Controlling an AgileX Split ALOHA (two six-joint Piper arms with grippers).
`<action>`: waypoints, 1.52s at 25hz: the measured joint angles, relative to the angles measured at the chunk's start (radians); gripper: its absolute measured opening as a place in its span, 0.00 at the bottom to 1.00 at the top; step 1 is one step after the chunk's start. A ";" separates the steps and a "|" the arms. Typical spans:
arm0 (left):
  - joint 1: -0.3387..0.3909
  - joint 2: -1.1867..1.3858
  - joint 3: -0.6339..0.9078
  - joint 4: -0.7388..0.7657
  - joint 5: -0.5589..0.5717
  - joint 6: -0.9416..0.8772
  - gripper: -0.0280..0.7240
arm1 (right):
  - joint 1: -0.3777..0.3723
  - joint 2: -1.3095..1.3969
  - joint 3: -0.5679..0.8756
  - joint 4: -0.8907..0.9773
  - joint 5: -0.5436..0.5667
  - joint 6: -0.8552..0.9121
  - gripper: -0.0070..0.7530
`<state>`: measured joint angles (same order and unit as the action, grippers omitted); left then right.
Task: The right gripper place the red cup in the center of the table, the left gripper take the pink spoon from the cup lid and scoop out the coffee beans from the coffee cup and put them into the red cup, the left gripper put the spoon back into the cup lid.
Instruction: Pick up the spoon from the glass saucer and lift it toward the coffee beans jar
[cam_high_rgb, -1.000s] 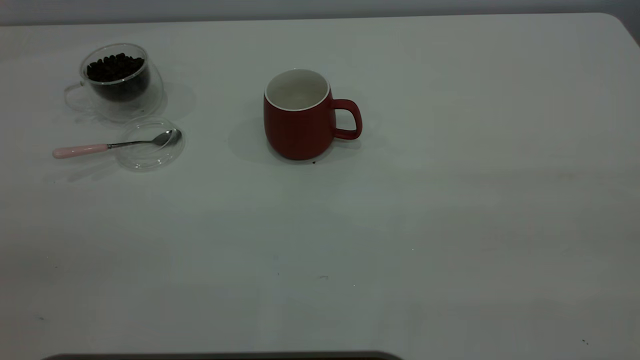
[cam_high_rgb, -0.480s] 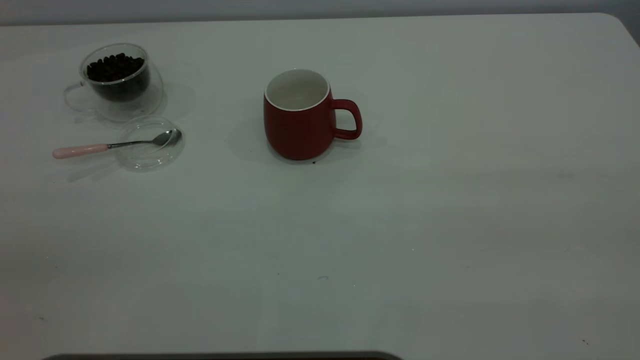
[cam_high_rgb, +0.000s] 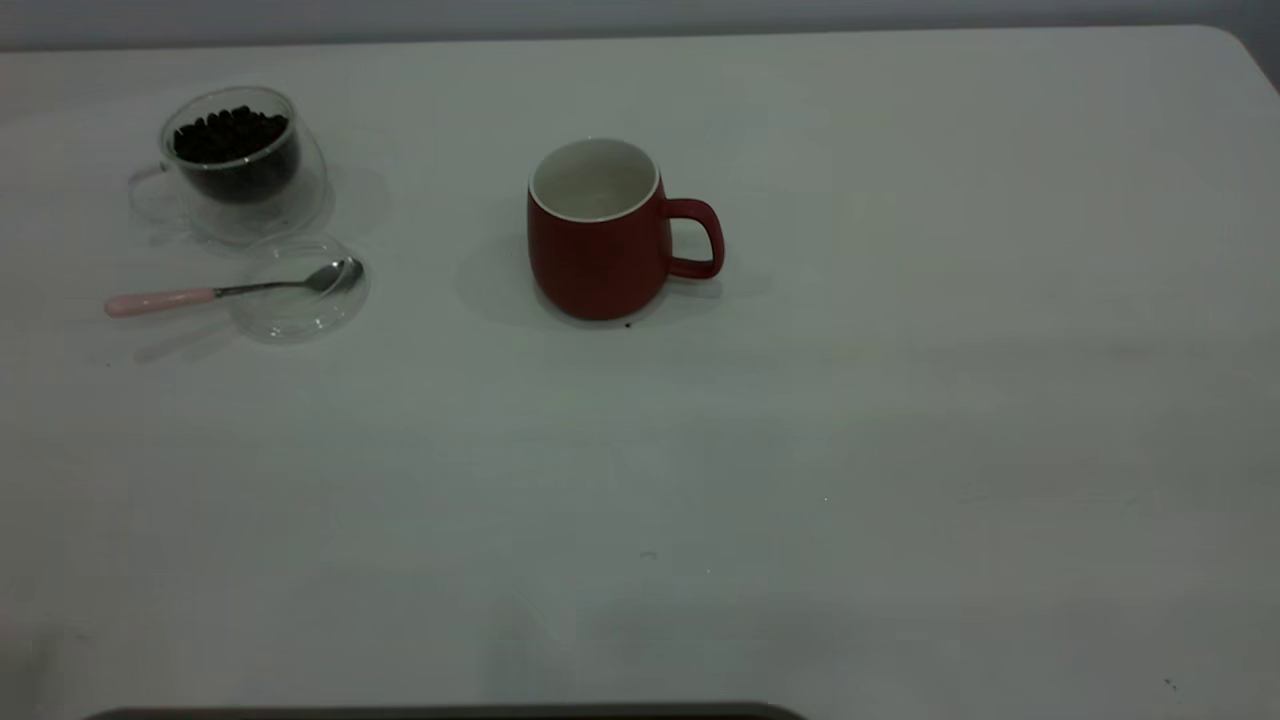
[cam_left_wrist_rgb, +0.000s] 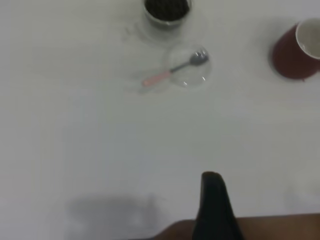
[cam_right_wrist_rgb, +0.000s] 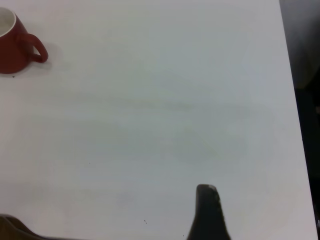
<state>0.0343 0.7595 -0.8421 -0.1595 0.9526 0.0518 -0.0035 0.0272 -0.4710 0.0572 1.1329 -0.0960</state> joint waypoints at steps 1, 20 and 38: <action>0.000 0.081 -0.025 -0.013 -0.006 0.001 0.82 | 0.000 0.000 0.000 0.000 0.000 0.000 0.79; 0.378 0.982 -0.152 -0.575 -0.101 0.647 0.99 | 0.000 0.000 0.000 0.000 -0.001 0.000 0.79; 0.638 1.496 -0.203 -0.956 -0.103 1.187 0.99 | 0.000 0.000 0.000 0.001 -0.002 0.000 0.79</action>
<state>0.6718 2.2553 -1.0449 -1.1153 0.8493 1.2387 -0.0035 0.0272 -0.4710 0.0581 1.1308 -0.0960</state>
